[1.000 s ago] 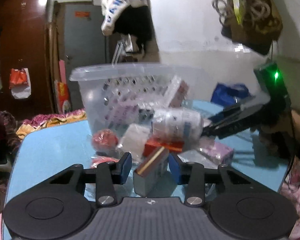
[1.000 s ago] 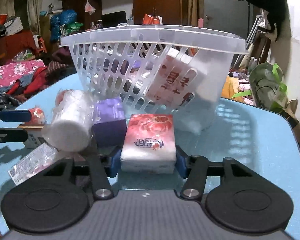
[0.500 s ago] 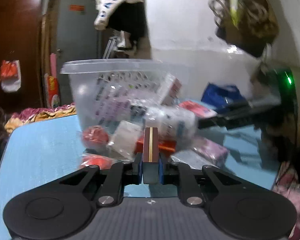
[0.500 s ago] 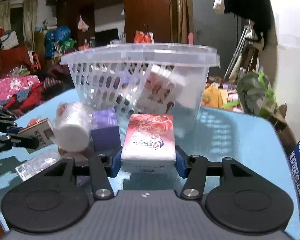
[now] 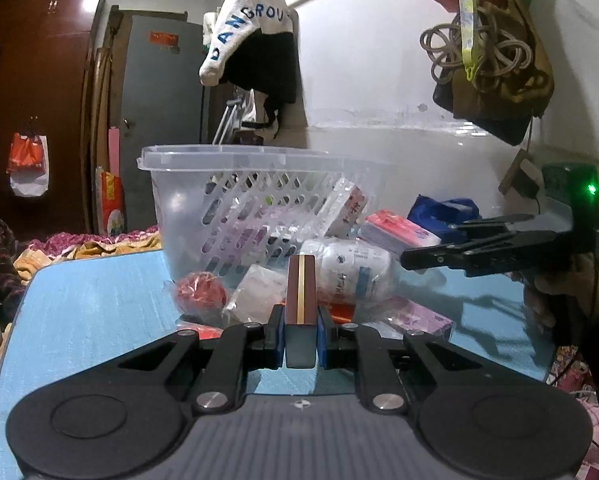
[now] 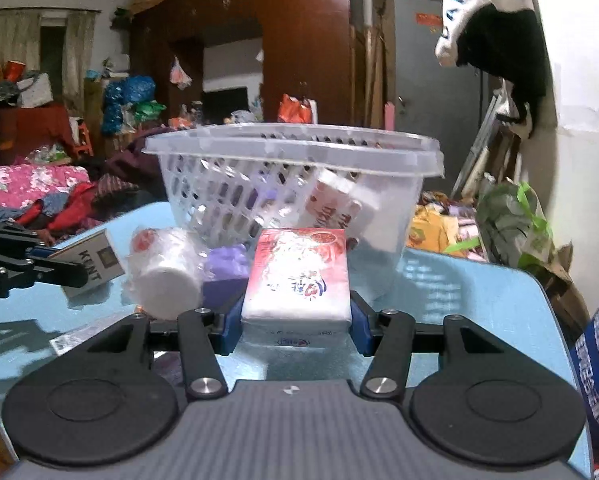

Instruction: Organize objects

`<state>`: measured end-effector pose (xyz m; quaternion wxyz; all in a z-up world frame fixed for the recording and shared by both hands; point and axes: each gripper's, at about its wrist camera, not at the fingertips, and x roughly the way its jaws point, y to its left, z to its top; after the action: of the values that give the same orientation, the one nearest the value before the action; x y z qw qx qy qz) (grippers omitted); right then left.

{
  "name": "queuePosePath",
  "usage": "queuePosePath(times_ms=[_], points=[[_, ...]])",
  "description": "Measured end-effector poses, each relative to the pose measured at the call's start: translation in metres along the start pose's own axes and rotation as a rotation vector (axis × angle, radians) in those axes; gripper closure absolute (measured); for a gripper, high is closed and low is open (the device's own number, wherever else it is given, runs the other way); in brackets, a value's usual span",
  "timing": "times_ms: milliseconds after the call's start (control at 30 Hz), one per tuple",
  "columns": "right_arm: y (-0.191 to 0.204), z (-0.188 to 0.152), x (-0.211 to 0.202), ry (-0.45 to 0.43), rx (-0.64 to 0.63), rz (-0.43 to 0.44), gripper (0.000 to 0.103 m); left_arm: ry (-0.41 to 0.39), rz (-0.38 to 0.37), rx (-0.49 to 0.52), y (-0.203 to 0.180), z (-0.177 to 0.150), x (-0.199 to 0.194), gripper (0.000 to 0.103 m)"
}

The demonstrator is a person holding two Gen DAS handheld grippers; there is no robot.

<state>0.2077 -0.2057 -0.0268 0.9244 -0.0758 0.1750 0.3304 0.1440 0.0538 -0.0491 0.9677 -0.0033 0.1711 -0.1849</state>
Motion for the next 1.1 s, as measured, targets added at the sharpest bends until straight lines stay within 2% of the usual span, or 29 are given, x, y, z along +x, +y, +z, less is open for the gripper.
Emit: queuePosePath(times_ms=[100,167,200,267,333,433,500,600,667,767,833,867,900,933,967,1033,1100], points=[[0.0,-0.002,-0.016,-0.062,0.012,0.128,0.047,-0.021,-0.021,-0.031,0.002,0.003,-0.005,0.085],[-0.001,0.004,-0.027,-0.09,0.049,0.182,0.047,-0.065,-0.114,-0.084,0.005,0.015,-0.016,0.085],[0.001,0.013,-0.034,-0.114,0.041,0.191,0.047,-0.104,-0.134,-0.084,0.003,0.028,-0.022,0.085],[0.003,0.039,-0.045,-0.165,0.017,0.155,0.047,-0.174,-0.108,-0.052,-0.002,0.064,-0.03,0.084],[0.001,0.075,-0.046,-0.202,0.006,0.068,0.047,-0.207,-0.079,-0.035,-0.002,0.106,-0.024,0.084],[-0.01,0.123,-0.023,-0.18,0.007,-0.007,0.047,-0.172,-0.032,0.007,-0.002,0.149,0.007,0.085],[-0.017,0.138,-0.004,-0.144,0.026,-0.002,0.047,-0.117,-0.022,0.022,-0.003,0.163,0.034,0.087],[-0.019,0.146,0.014,-0.102,0.011,-0.03,0.047,-0.086,0.0,0.005,0.004,0.172,0.059,0.091],[-0.021,0.143,0.017,-0.085,0.028,-0.024,0.047,-0.08,0.003,-0.007,0.008,0.166,0.058,0.091],[-0.022,0.131,0.013,-0.068,0.02,-0.016,0.047,-0.102,0.02,0.026,0.005,0.14,0.031,0.089],[-0.024,0.119,0.002,-0.071,0.016,-0.024,0.047,-0.096,0.049,0.034,0.001,0.116,0.012,0.088],[-0.026,0.117,0.001,-0.071,0.02,-0.024,0.047,-0.078,0.088,0.065,-0.003,0.102,0.006,0.087],[-0.027,0.115,0.0,-0.07,0.023,-0.023,0.047,-0.045,0.127,0.092,-0.007,0.087,0.004,0.082],[-0.028,0.115,0.0,-0.069,0.028,-0.022,0.047,-0.01,0.139,0.105,-0.01,0.074,0.003,0.072],[-0.029,0.115,-0.001,-0.069,0.031,-0.018,0.047,0.024,0.141,0.109,-0.013,0.061,0.004,0.067],[-0.029,0.115,-0.001,-0.068,0.038,-0.011,0.047,0.065,0.163,0.134,-0.02,0.043,0.006,0.045],[-0.028,0.114,0.0,-0.067,0.036,-0.008,0.046,0.097,0.213,0.172,-0.029,0.031,0.01,0.035]])
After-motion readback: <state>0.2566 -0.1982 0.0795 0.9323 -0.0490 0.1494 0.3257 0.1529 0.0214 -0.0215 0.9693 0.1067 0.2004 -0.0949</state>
